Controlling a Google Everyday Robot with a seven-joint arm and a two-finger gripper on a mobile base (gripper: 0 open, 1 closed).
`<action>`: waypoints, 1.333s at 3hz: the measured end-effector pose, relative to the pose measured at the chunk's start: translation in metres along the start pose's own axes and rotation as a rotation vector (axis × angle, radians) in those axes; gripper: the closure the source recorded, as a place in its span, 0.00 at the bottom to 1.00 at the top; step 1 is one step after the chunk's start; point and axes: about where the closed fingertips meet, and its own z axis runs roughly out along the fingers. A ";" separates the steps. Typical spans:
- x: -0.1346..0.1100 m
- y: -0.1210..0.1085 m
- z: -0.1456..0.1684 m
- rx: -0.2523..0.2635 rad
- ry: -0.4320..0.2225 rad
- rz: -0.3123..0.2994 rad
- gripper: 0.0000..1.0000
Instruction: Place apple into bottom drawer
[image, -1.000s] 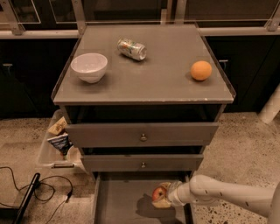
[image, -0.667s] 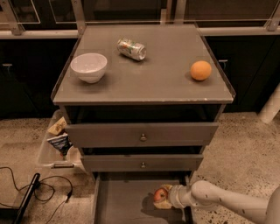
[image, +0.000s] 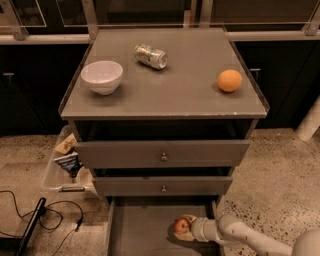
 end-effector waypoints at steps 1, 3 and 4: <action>0.012 -0.010 0.022 -0.002 -0.037 0.009 1.00; 0.026 -0.016 0.047 -0.025 -0.034 0.035 0.81; 0.026 -0.015 0.047 -0.026 -0.034 0.035 0.58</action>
Offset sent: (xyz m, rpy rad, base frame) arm 0.0264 0.0179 -0.0795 0.0659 0.0657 0.0005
